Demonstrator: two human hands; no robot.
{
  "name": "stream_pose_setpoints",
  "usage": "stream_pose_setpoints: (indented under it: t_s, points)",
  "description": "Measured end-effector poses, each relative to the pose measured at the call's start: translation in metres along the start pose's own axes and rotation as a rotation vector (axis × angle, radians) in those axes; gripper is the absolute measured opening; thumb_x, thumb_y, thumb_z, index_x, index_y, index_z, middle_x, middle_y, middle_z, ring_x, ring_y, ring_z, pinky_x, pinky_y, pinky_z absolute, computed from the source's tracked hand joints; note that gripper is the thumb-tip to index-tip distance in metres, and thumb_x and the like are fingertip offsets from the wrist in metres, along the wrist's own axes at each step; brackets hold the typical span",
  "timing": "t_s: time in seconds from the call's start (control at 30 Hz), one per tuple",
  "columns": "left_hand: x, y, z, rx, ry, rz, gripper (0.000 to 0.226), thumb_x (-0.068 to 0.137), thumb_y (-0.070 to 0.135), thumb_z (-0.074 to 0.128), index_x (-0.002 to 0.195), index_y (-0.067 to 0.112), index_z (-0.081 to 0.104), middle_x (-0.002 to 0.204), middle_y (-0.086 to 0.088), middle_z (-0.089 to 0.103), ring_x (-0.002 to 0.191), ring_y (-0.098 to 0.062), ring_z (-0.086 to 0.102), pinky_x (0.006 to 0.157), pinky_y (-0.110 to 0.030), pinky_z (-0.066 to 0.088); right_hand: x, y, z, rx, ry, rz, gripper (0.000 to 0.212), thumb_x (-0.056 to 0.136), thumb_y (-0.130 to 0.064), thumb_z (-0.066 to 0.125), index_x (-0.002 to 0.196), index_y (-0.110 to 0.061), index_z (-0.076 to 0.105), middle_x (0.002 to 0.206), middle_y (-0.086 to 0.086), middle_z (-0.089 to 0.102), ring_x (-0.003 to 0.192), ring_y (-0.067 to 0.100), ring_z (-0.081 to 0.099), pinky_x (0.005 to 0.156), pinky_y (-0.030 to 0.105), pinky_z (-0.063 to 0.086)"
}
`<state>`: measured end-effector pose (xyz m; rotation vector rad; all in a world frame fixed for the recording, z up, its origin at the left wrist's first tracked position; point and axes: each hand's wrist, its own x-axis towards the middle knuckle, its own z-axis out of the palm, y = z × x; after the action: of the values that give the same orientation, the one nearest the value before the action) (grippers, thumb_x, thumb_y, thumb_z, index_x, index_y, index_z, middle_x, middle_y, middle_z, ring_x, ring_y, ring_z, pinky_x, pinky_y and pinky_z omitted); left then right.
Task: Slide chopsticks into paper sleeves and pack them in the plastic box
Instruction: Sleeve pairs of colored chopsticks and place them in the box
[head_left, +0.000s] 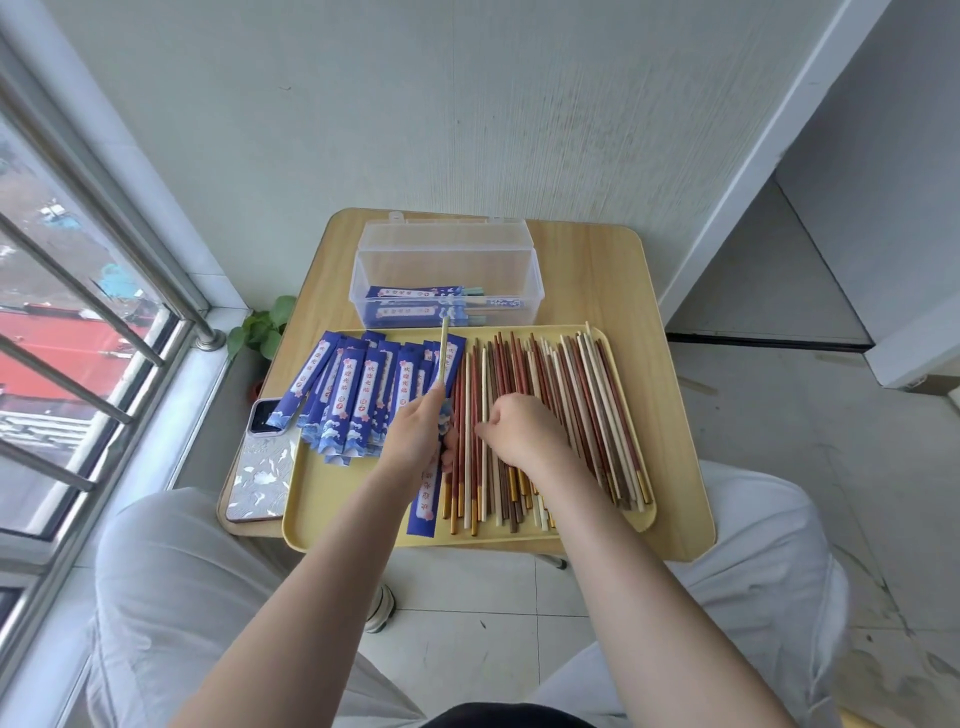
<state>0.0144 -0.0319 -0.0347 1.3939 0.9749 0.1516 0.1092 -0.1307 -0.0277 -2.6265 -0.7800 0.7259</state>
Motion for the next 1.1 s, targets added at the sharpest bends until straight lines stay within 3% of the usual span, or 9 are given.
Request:
stream_pose_setpoints:
  t_s: [0.1, 0.17, 0.3, 0.47, 0.57, 0.67, 0.8, 0.97, 1.1]
  points:
    - [0.002, -0.009, 0.000, -0.010, 0.001, 0.011, 0.042, 0.104, 0.046, 0.040, 0.090, 0.011, 0.059, 0.063, -0.006, 0.056, 0.054, -0.021, 0.051, 0.057, -0.032, 0.044, -0.003, -0.007, 0.010, -0.206, -0.001, 0.024, 0.027, 0.099, -0.038, 0.059, 0.101, -0.011, 0.059, 0.089, 0.004, 0.061, 0.075, 0.022, 0.062, 0.054, 0.029, 0.044]
    - [0.000, -0.011, 0.000, -0.007, 0.003, 0.033, 0.038, 0.106, 0.042, 0.040, 0.095, 0.011, 0.059, 0.060, -0.004, 0.056, 0.046, -0.017, 0.050, 0.048, -0.029, 0.042, -0.003, -0.011, 0.014, -0.194, 0.000, 0.055, 0.026, 0.099, -0.034, 0.059, 0.109, -0.009, 0.060, 0.097, 0.005, 0.063, 0.082, 0.024, 0.063, 0.058, 0.031, 0.047]
    - [-0.001, -0.016, -0.001, -0.026, -0.029, 0.071, 0.028, 0.107, 0.032, 0.039, 0.107, 0.012, 0.059, 0.063, -0.007, 0.056, 0.043, -0.016, 0.048, 0.042, -0.029, 0.042, -0.002, -0.016, 0.018, -0.094, 0.005, 0.121, 0.015, 0.098, -0.023, 0.060, 0.106, -0.009, 0.061, 0.090, 0.003, 0.057, 0.077, 0.022, 0.059, 0.056, 0.028, 0.043]
    - [-0.001, -0.016, -0.001, -0.039, -0.049, 0.048, 0.025, 0.107, 0.028, 0.039, 0.107, 0.011, 0.057, 0.067, -0.010, 0.056, 0.044, -0.018, 0.047, 0.043, -0.029, 0.041, -0.004, -0.010, 0.007, 0.186, 0.017, 0.155, 0.020, 0.092, -0.024, 0.063, 0.083, -0.007, 0.062, 0.070, 0.004, 0.059, 0.057, 0.018, 0.057, 0.048, 0.024, 0.039]
    - [-0.002, -0.013, 0.000, -0.054, -0.076, 0.070, 0.024, 0.107, 0.025, 0.038, 0.107, 0.011, 0.058, 0.065, -0.010, 0.058, 0.042, -0.019, 0.045, 0.041, -0.027, 0.039, -0.011, -0.006, -0.017, 0.371, 0.010, 0.093, 0.009, 0.092, -0.013, 0.059, 0.096, -0.007, 0.063, 0.072, 0.006, 0.066, 0.055, 0.013, 0.062, 0.048, 0.021, 0.042]
    - [-0.001, -0.008, 0.001, -0.052, -0.108, 0.116, 0.023, 0.107, 0.029, 0.038, 0.110, 0.018, 0.058, 0.065, -0.008, 0.060, 0.043, -0.021, 0.046, 0.042, -0.028, 0.039, -0.018, -0.001, -0.042, 0.571, 0.032, 0.002, 0.020, 0.091, -0.004, 0.054, 0.104, -0.019, 0.060, 0.080, 0.006, 0.071, 0.048, 0.010, 0.058, 0.042, 0.021, 0.041]
    - [-0.003, 0.000, 0.004, -0.075, -0.114, 0.166, 0.022, 0.106, 0.024, 0.039, 0.109, 0.013, 0.057, 0.066, -0.011, 0.055, 0.043, -0.020, 0.044, 0.041, -0.028, 0.038, -0.020, -0.001, -0.063, 0.868, 0.046, -0.083, 0.021, 0.097, -0.003, 0.046, 0.102, -0.009, 0.066, 0.088, 0.010, 0.076, 0.052, 0.020, 0.062, 0.042, 0.025, 0.039]
    - [-0.004, 0.004, 0.003, -0.076, -0.123, 0.178, 0.021, 0.106, 0.023, 0.038, 0.109, 0.011, 0.055, 0.066, -0.010, 0.055, 0.044, -0.021, 0.044, 0.042, -0.027, 0.037, -0.019, 0.000, -0.073, 0.987, 0.229, -0.173, 0.012, 0.098, -0.010, 0.059, 0.106, -0.013, 0.067, 0.077, 0.003, 0.072, 0.048, 0.009, 0.052, 0.045, 0.021, 0.038]
    - [-0.005, 0.006, 0.002, -0.063, -0.142, 0.209, 0.022, 0.107, 0.029, 0.041, 0.110, 0.013, 0.055, 0.068, -0.012, 0.053, 0.045, -0.020, 0.045, 0.042, -0.028, 0.039, -0.009, 0.003, -0.071, 0.926, 0.431, -0.171, 0.008, 0.094, -0.025, 0.068, 0.097, -0.033, 0.070, 0.080, -0.013, 0.062, 0.068, 0.003, 0.055, 0.065, 0.025, 0.048]
